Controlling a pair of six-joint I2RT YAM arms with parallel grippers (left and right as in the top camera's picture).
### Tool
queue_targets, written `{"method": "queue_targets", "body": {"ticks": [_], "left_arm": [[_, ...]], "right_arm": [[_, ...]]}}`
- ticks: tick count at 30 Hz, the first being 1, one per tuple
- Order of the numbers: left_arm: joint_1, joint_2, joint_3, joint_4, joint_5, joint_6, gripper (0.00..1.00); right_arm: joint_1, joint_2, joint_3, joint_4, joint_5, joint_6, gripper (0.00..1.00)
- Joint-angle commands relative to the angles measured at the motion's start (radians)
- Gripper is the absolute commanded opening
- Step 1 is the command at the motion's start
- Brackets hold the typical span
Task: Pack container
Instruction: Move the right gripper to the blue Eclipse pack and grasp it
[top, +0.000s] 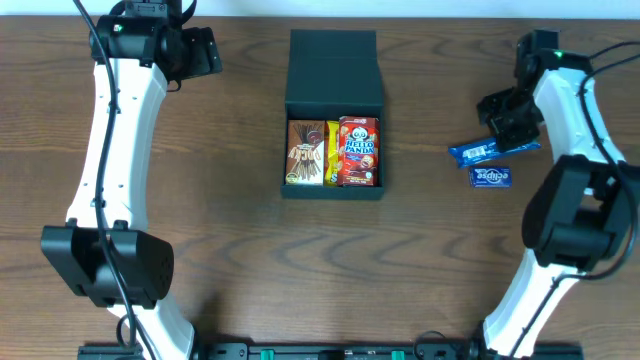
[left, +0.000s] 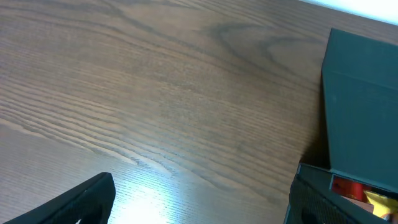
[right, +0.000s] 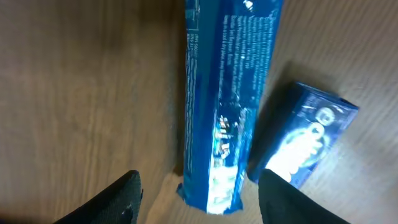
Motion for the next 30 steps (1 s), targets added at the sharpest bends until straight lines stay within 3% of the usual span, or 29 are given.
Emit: {"method": "queue_targets", "body": {"ticks": [1, 22, 30], "left_arm": [[0.003, 0.005, 0.015, -0.003, -0.001, 0.008, 0.91], [0.003, 0.005, 0.015, -0.003, -0.001, 0.022, 0.91], [0.003, 0.005, 0.015, -0.002, -0.001, 0.022, 0.91]], "right_arm": [[0.005, 0.032, -0.004, 0.012, -0.004, 0.026, 0.61], [-0.019, 0.131, -0.004, 0.016, -0.006, -0.024, 0.62], [-0.032, 0.131, -0.004, 0.03, -0.007, -0.053, 0.47]]}}
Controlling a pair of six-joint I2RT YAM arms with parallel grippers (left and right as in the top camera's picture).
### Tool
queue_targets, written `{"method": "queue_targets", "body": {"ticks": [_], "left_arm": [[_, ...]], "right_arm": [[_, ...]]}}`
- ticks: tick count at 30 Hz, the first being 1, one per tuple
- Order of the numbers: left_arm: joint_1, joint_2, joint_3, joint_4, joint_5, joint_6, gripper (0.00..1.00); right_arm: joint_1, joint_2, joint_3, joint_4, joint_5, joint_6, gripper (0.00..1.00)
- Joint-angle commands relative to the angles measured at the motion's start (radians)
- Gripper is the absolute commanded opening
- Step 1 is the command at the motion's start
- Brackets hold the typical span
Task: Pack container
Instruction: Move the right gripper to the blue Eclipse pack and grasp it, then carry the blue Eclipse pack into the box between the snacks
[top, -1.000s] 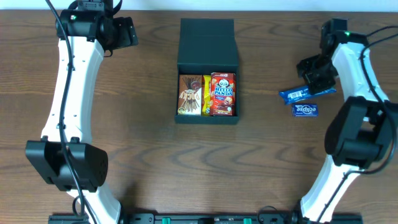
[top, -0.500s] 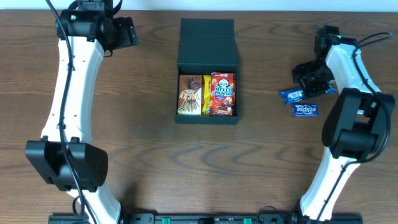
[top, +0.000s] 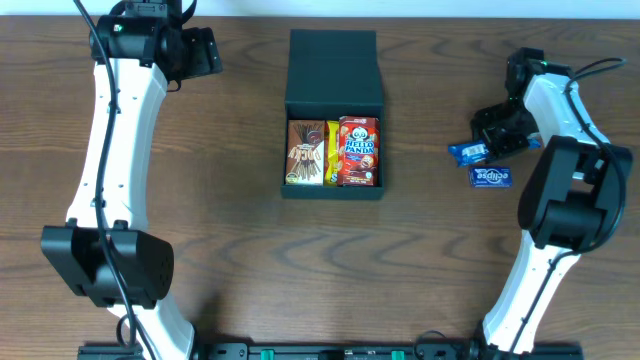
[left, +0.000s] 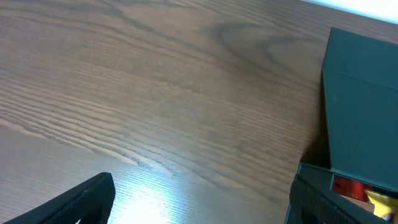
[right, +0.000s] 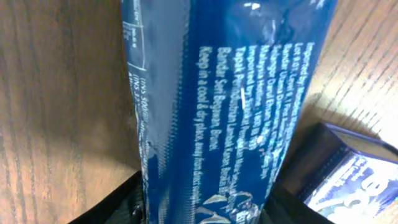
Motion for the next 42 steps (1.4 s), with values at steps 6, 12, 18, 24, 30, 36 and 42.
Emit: {"method": "queue_targets", "body": {"ticks": [6, 12, 18, 24, 30, 36, 42], "left_arm": [[0.003, 0.005, 0.015, -0.002, 0.0, 0.018, 0.91], [0.003, 0.005, 0.015, -0.002, 0.0, 0.018, 0.91], [0.003, 0.005, 0.015, -0.002, 0.0, 0.018, 0.91], [0.003, 0.005, 0.015, -0.002, -0.001, 0.018, 0.91], [0.003, 0.005, 0.015, -0.002, -0.018, 0.018, 0.91], [0.004, 0.005, 0.015, -0.002, -0.03, 0.018, 0.94], [0.004, 0.005, 0.015, -0.002, -0.03, 0.021, 0.95]], "right_arm": [[-0.013, 0.004, -0.004, 0.006, 0.008, -0.066, 0.42], [-0.013, 0.004, -0.004, 0.012, -0.002, -0.093, 0.4], [-0.013, 0.004, 0.012, 0.012, -0.006, -0.175, 0.39], [-0.011, 0.004, 0.119, -0.008, -0.059, -0.277, 0.33], [0.013, 0.004, 0.316, -0.097, -0.075, -0.372, 0.28], [0.123, 0.004, 0.533, -0.19, -0.087, -0.517, 0.28], [0.282, 0.004, 0.59, -0.243, -0.138, -0.607, 0.25]]}}
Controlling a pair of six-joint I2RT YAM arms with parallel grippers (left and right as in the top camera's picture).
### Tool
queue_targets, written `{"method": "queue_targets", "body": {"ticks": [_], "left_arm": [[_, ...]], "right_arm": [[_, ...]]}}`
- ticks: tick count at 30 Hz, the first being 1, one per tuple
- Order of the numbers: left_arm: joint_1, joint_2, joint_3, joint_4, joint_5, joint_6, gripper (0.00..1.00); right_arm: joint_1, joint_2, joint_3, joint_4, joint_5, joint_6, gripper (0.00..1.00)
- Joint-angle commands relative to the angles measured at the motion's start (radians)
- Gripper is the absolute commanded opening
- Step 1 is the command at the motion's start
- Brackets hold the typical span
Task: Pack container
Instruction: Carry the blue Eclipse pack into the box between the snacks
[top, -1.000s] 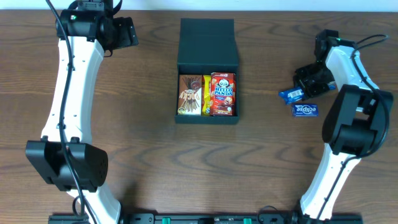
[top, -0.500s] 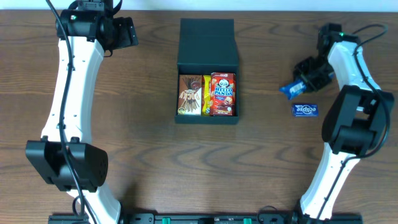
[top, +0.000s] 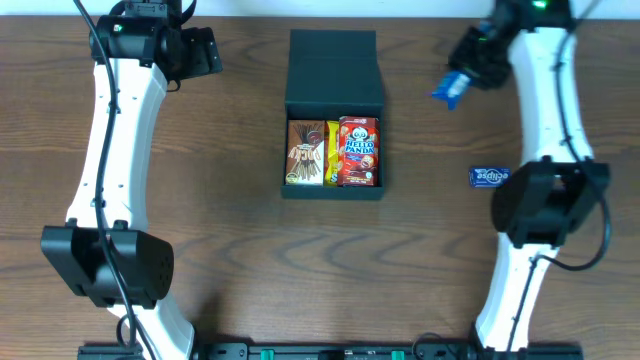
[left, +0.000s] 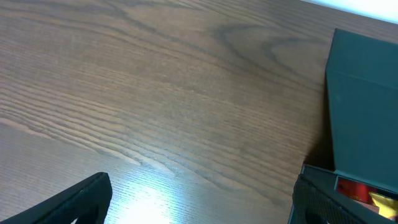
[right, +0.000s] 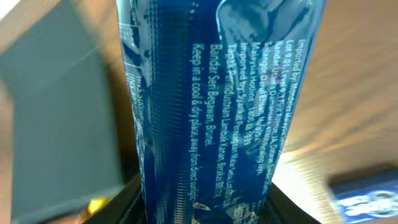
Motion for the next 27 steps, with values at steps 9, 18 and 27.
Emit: {"method": "queue_targets", "body": {"ticks": [9, 18, 27], "left_arm": [[0.004, 0.005, 0.015, -0.003, -0.017, 0.032, 0.96], [0.004, 0.005, 0.015, -0.007, -0.017, 0.043, 0.96], [0.004, 0.005, 0.015, -0.01, -0.017, 0.043, 0.96]], "right_arm": [[0.282, -0.003, 0.017, -0.059, -0.045, -0.189, 0.25], [0.402, 0.023, 0.012, -0.158, -0.052, -0.2, 0.25], [0.449, 0.05, 0.009, -0.21, -0.092, -0.171, 0.24]]}}
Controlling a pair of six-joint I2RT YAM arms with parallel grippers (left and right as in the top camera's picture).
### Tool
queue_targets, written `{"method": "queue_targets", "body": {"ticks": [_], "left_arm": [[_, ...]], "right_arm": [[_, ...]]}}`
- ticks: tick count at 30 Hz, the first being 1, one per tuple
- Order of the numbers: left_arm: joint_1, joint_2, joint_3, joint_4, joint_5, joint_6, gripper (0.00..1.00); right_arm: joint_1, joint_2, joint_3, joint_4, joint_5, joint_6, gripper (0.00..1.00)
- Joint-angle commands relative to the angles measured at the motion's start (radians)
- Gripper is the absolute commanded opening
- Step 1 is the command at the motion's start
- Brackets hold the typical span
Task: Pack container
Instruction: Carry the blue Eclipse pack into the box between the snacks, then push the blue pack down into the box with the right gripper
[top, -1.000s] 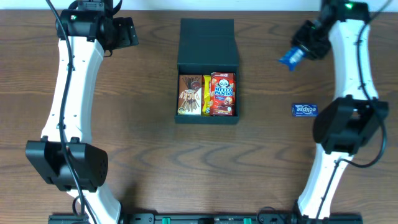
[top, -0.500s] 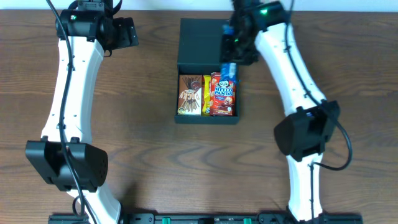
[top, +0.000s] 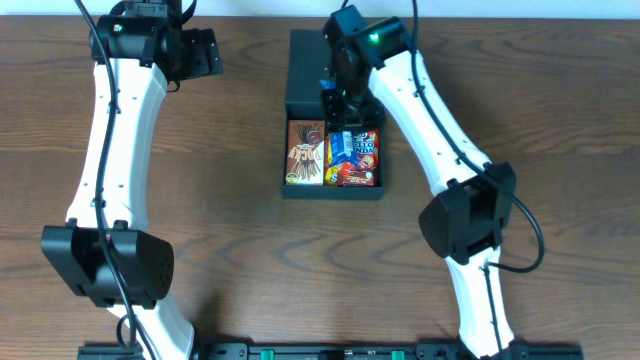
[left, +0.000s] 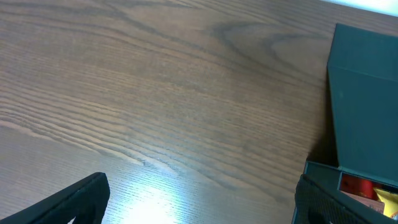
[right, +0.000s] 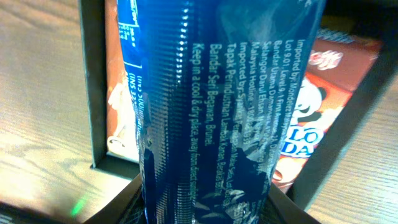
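A long blue snack packet (right: 217, 106) fills the right wrist view, with my right gripper (right: 202, 211) shut on it. In the overhead view the blue packet (top: 343, 143) hangs over the open half of the black box (top: 283, 150), between a brown stick-biscuit packet (top: 304, 153) and a red Hello Panda box (top: 365, 165). Whether it touches them cannot be told. The box's lid (top: 335, 65) lies folded back on the far side. My left gripper (left: 199, 205) stands open over bare table to the left of the box.
The right arm (top: 430, 110) stretches across the table from the right, over the spot right of the box. The box lid's dark wall (left: 367, 99) rises at the right edge of the left wrist view. Wooden table (top: 220, 230) surrounds the box.
My right gripper, still shut on the blue packet, has moved from the far right of the box to over its open half. The left arm has stayed in place.
The blue packet lay on the table at the right beside a small blue gum pack, my right gripper open above it. Then the fingers were down around it. Later it was held up, far right of the box, and now it is over the box.
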Motion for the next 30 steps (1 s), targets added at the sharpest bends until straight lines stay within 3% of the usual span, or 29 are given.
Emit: {"method": "queue_targets", "body": {"ticks": [1, 10, 30], "left_arm": [[0.004, 0.005, 0.015, -0.006, -0.017, 0.018, 0.97], [0.004, 0.005, 0.015, -0.006, -0.017, 0.019, 0.97], [0.004, 0.005, 0.015, -0.006, -0.017, 0.022, 0.97]], "right_arm": [[0.019, 0.023, 0.008, -0.021, -0.027, 0.023, 0.23], [0.023, 0.031, -0.087, -0.02, -0.028, 0.101, 0.2], [0.024, 0.031, -0.193, 0.12, -0.023, 0.153, 0.25]]}}
